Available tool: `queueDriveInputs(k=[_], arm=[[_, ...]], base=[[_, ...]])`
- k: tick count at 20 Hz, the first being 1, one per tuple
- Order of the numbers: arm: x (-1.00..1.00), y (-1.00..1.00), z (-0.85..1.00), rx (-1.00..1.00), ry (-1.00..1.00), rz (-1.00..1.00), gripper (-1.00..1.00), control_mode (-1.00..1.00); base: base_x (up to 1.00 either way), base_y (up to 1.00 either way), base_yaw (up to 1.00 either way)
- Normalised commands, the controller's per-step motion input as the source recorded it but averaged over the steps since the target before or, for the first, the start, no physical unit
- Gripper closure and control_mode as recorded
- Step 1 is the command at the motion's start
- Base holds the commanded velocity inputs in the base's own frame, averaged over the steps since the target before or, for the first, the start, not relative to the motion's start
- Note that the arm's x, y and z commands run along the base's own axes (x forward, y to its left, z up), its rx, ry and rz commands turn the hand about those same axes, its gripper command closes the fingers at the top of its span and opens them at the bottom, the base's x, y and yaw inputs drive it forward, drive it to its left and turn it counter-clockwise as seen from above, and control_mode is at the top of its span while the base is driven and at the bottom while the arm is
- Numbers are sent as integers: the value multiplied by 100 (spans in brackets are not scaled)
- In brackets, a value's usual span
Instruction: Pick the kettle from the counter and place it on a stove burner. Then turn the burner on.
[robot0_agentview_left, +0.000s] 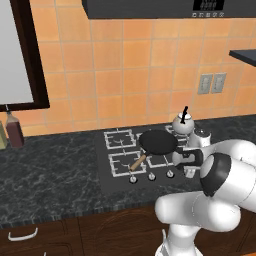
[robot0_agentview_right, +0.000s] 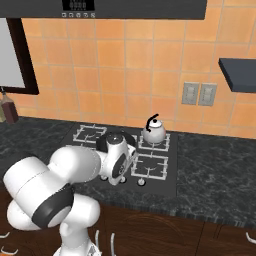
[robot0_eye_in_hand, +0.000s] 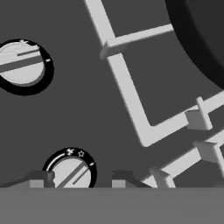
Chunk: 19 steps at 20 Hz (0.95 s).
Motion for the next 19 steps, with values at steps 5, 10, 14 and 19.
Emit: queueDriveInputs(k=[5,10,14,19], arm=[[0,16,-49,-20,-1,50,100,-100],[0,5,-51,-19,0,52,100,-100],[-6,0,-29,-15,-3,49,100,-100],[-45,1,21,-4,-16,21,-100,-100]], base=[[0,0,0],[0,0,0],[0,0,0],[0,0,0]])
